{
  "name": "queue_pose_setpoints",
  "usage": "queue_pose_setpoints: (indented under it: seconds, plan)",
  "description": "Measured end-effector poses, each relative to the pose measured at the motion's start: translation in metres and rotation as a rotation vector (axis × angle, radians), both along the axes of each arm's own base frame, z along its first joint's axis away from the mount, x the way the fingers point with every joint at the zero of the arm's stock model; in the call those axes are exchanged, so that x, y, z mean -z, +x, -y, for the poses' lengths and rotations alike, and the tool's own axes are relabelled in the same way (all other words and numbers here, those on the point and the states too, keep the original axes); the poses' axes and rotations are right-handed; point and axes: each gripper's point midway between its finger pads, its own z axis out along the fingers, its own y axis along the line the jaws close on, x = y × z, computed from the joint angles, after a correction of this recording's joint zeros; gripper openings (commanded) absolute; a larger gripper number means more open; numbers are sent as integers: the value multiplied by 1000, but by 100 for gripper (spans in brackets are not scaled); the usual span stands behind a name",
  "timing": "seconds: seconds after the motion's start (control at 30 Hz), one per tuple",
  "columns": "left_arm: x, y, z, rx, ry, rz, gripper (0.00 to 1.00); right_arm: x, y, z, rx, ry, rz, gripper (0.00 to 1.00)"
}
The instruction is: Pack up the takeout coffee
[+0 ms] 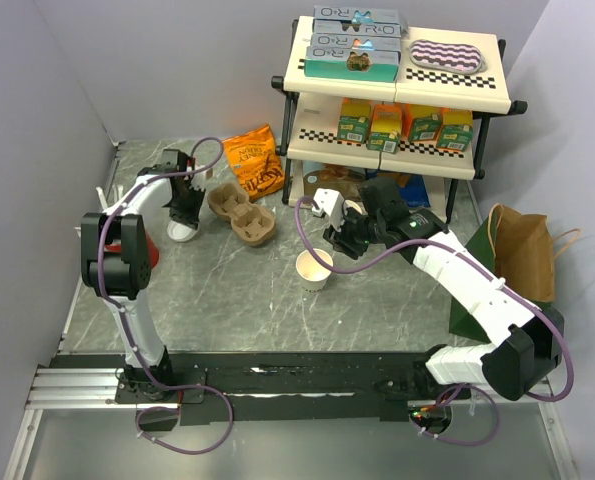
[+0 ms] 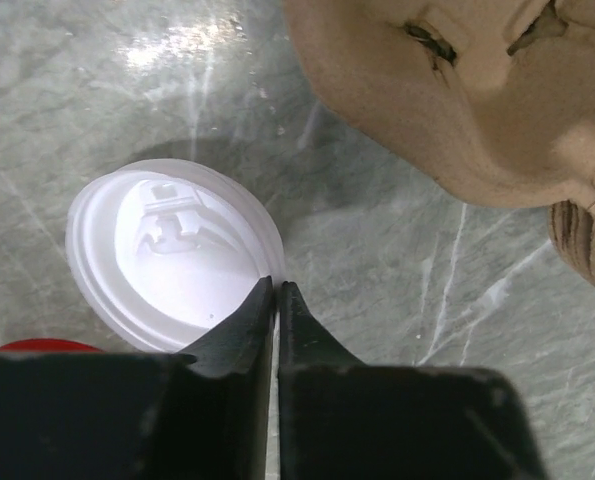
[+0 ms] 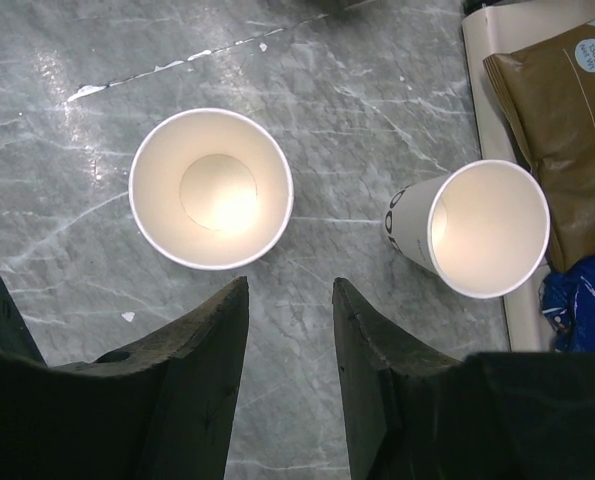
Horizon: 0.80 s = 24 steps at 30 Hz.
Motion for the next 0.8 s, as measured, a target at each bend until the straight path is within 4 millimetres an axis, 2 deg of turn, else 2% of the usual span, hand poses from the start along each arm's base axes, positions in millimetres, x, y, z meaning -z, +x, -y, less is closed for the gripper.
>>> queue_pose_setpoints:
  seconds: [0.07, 0.1, 0.13, 0.3, 0.4, 0.63, 0.7, 0.8]
  plan:
    - [2, -1, 2, 5, -10, -9, 4, 0, 0, 0, 0, 1, 2, 47]
    - [2, -2, 3, 6, -15, -12, 12, 0, 0, 0, 0, 1, 2, 47]
    - [2, -3, 4, 7, -22, -15, 14, 0, 0, 0, 0, 1, 2, 47]
    - [2, -3, 6, 12, -32, -16, 13, 0, 0, 0, 0, 1, 2, 47]
    - [2, -3, 6, 9, -39, -18, 17, 0, 0, 0, 0, 1, 2, 47]
    - [7, -5, 5, -51, -112, -57, 10, 0, 1, 0, 0, 1, 2, 47]
    - [10, -5, 3, -68, -127, -67, 1, 0, 0, 0, 0, 1, 3, 48]
    - [9, -5, 4, -82, -146, -71, 3, 0, 1, 0, 0, 1, 2, 48]
